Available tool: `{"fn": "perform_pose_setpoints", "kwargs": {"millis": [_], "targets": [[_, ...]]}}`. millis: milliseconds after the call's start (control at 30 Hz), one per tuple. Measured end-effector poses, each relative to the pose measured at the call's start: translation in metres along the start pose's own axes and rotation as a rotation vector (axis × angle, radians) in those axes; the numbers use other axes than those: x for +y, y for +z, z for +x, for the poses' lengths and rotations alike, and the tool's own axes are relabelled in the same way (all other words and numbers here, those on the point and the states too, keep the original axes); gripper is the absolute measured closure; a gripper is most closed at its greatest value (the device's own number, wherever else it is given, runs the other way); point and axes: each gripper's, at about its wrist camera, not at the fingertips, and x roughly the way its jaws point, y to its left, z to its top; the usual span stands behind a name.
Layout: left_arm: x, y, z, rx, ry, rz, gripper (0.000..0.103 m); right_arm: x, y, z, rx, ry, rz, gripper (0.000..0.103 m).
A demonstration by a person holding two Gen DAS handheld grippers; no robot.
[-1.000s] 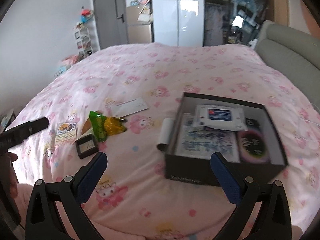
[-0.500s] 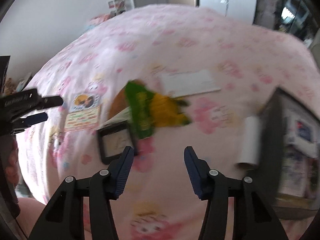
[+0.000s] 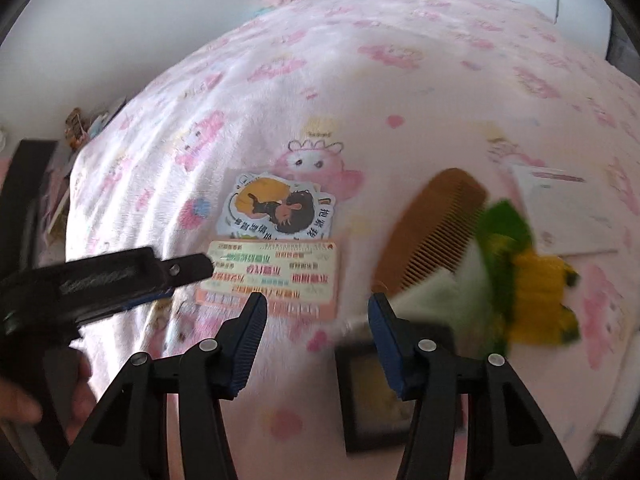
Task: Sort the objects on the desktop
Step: 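Move the left tool toward the printed card beside the cartoon sticker, then close the left gripper on the printed card and cartoon sticker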
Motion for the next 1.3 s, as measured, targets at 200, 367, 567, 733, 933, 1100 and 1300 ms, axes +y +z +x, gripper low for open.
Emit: {"fn": "perform_pose_setpoints", "kwargs": {"millis": [200, 367, 567, 733, 933, 1100, 1300], "targets": [[0.006, 0.003, 0.009, 0.025, -0.040, -0.041, 0.047, -0.007, 0.010, 0.034, 0.073, 0.060, 0.025, 0.054], [-0.001, 0.002, 0.011, 0.038, -0.063, -0.009, 0.061, -0.003, 0.010, 0.026, 0.052, 0.170, 0.045, 0.078], [-0.002, 0.000, 0.006, 0.050, -0.129, -0.019, 0.061, -0.008, 0.015, -0.007, -0.039, 0.209, 0.081, 0.095], [-0.007, -0.004, 0.008, 0.098, -0.205, -0.003, 0.061, -0.009, 0.005, -0.036, -0.068, 0.183, 0.058, 0.096], [-0.037, -0.035, 0.002, 0.199, -0.328, 0.071, 0.061, -0.033, -0.041, -0.079, -0.091, 0.128, 0.083, 0.096], [-0.084, -0.079, -0.015, 0.199, -0.319, 0.250, 0.061, -0.056, -0.077, -0.115, -0.088, 0.065, 0.143, 0.096], [-0.118, -0.158, -0.018, 0.316, -0.335, 0.482, 0.061, -0.071, -0.129, -0.137, -0.034, 0.010, 0.150, 0.096]]}}
